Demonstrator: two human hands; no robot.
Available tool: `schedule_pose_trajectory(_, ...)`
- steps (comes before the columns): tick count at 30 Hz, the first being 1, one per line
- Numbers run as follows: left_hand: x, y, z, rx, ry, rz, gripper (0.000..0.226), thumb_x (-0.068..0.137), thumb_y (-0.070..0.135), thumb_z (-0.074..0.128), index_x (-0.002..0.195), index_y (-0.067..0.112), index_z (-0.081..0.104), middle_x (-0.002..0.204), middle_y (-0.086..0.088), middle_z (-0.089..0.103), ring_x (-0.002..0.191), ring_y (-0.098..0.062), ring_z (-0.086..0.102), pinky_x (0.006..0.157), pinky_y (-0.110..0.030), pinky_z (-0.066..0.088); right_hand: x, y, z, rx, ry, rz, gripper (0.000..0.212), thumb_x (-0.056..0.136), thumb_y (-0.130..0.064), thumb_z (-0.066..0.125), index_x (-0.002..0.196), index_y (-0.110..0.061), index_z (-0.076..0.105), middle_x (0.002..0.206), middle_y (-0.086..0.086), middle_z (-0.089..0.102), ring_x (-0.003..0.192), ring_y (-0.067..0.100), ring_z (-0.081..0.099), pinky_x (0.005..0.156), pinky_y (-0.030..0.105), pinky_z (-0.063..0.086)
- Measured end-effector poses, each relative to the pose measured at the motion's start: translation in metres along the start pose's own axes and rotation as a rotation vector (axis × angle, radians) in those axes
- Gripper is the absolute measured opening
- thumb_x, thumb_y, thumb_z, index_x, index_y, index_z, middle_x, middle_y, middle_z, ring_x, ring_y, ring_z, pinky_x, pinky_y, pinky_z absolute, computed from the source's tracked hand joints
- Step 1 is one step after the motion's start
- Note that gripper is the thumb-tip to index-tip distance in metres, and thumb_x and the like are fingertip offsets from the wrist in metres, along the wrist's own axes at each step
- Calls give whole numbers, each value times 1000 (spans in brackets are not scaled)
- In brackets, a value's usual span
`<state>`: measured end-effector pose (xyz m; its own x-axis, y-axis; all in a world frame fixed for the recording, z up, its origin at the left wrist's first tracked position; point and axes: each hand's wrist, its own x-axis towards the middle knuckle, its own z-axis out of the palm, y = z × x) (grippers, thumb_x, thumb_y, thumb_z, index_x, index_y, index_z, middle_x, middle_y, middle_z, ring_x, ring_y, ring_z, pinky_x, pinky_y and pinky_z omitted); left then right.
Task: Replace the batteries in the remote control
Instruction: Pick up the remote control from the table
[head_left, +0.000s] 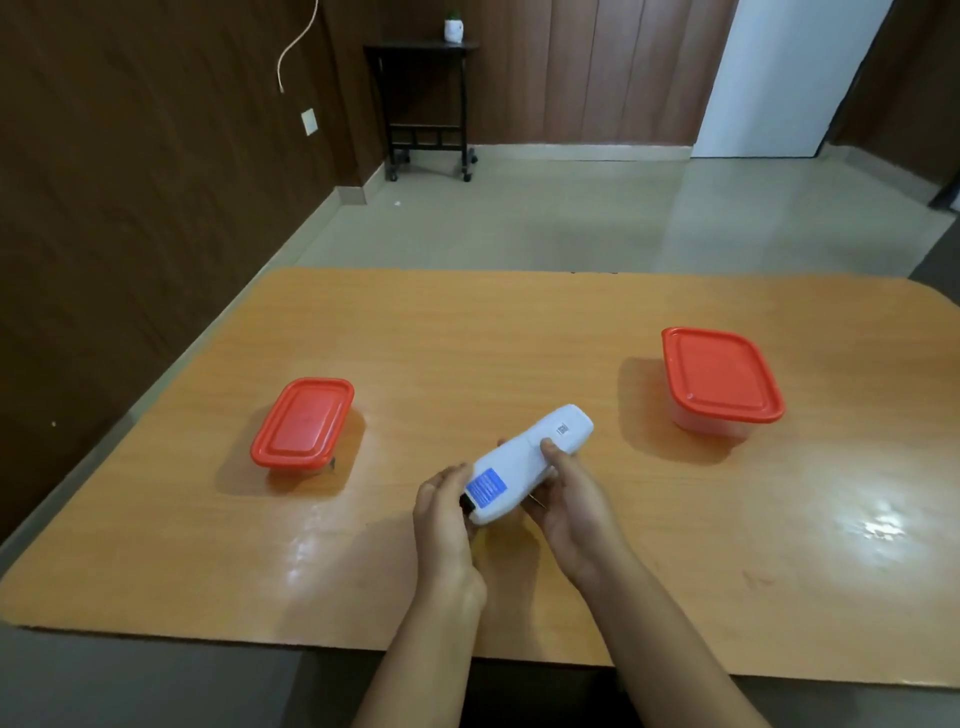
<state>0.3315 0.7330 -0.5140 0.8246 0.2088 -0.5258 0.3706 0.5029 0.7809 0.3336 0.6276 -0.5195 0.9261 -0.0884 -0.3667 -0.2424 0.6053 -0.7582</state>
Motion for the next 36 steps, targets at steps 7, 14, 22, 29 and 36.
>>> schedule_pose_trajectory(7,20,16,-5,92,-188,9,33,95,44,43,99,20,65,97,-2,70,82,-16,66,74,-31,49,-22,-19,-2,-344,-288,274,25,93,-30,54,114,-17,56,89,14,68,78,30,67,73,40,58)
schedule_pose_trajectory(14,20,4,5,83,-323,-109,65,97,52,30,59,17,70,71,-6,72,74,-25,63,83,-38,45,-34,-21,-7,-502,-412,415,39,92,-42,51,102,-4,59,82,16,66,67,28,65,64,34,55)
schedule_pose_trajectory(22,25,14,15,-72,-279,-40,54,95,54,30,68,15,55,54,1,62,71,-20,60,66,-31,43,-32,-23,-10,-642,-388,288,35,93,-41,52,103,-9,63,86,12,73,70,24,69,63,30,57)
schedule_pose_trajectory(29,29,13,18,149,-261,165,56,99,41,28,59,14,55,52,0,61,62,-20,54,57,-28,38,-35,-20,-6,-352,-440,484,32,92,-31,51,99,-1,60,81,19,67,68,27,65,66,35,56)
schedule_pose_trajectory(36,35,12,14,83,-198,142,52,100,25,31,54,5,48,43,-3,54,40,-19,53,53,-27,39,-37,-1,2,-475,-306,310,34,91,-33,55,89,-1,63,72,18,68,54,24,64,53,28,54)
